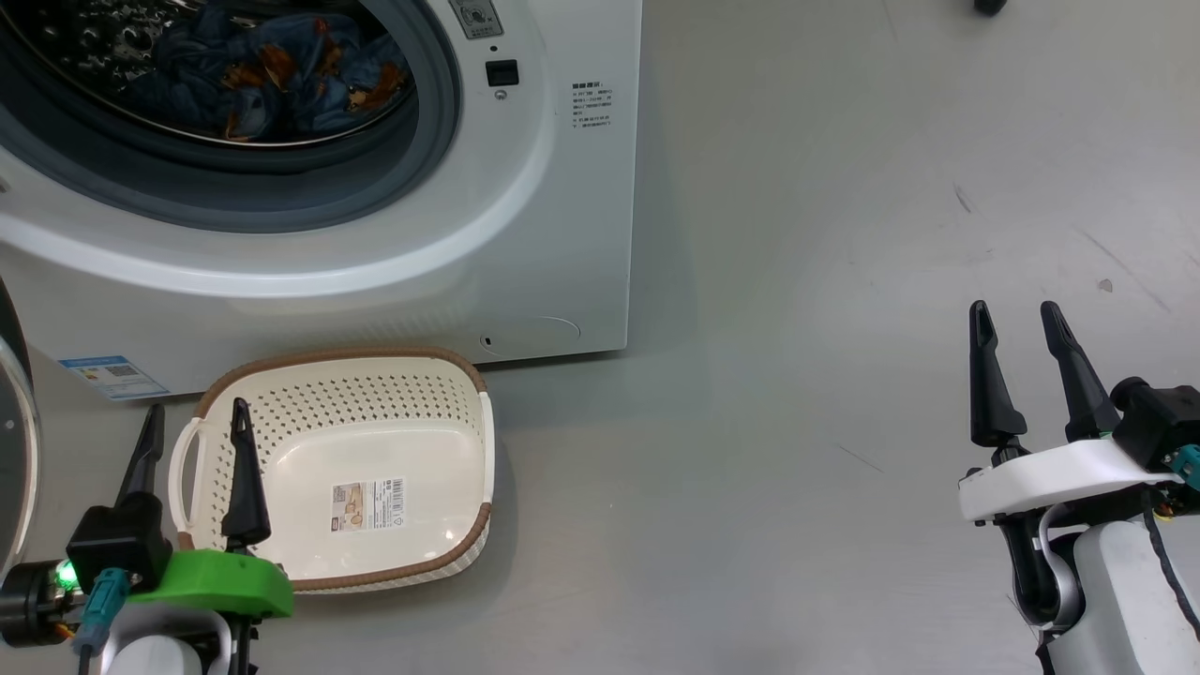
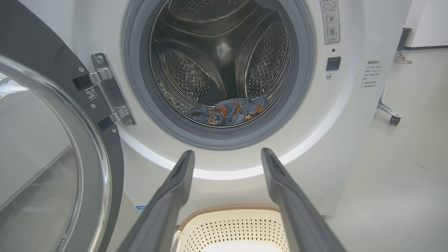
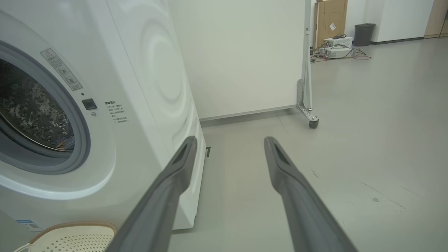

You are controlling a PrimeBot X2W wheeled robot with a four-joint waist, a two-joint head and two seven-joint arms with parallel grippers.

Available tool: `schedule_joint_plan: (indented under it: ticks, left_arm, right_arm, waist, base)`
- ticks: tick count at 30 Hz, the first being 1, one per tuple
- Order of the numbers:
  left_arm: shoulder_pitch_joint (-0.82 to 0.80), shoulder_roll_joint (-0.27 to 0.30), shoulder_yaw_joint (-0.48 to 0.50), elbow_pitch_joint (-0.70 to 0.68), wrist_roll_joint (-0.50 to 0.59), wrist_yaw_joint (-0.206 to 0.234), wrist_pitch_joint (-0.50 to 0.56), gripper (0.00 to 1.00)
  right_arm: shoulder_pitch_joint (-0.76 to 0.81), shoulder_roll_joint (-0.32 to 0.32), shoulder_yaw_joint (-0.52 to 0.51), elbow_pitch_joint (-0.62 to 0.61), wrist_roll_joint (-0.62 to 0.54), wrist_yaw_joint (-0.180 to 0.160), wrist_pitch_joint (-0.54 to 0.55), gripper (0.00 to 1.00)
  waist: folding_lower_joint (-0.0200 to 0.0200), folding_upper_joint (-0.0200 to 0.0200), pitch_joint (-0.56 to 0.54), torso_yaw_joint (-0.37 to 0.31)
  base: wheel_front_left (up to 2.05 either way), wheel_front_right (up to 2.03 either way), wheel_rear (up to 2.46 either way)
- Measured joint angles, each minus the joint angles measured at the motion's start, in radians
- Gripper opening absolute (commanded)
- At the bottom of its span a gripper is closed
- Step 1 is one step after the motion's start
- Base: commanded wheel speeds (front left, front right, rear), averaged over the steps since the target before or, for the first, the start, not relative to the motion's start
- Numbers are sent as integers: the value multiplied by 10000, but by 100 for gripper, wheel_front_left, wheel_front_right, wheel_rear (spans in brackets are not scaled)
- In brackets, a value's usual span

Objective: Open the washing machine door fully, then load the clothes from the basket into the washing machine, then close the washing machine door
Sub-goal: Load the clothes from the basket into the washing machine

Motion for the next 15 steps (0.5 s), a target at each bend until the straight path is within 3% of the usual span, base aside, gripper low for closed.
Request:
schedule_joint_plan:
  ticks: [15]
  left_arm:
    - [40,0,-84,4,0,92,0,100]
  right_arm:
    - [6,40,0,6,-96,0,0,100]
  waist:
    - [0,0,-128,-22]
  base:
    - [0,0,0]
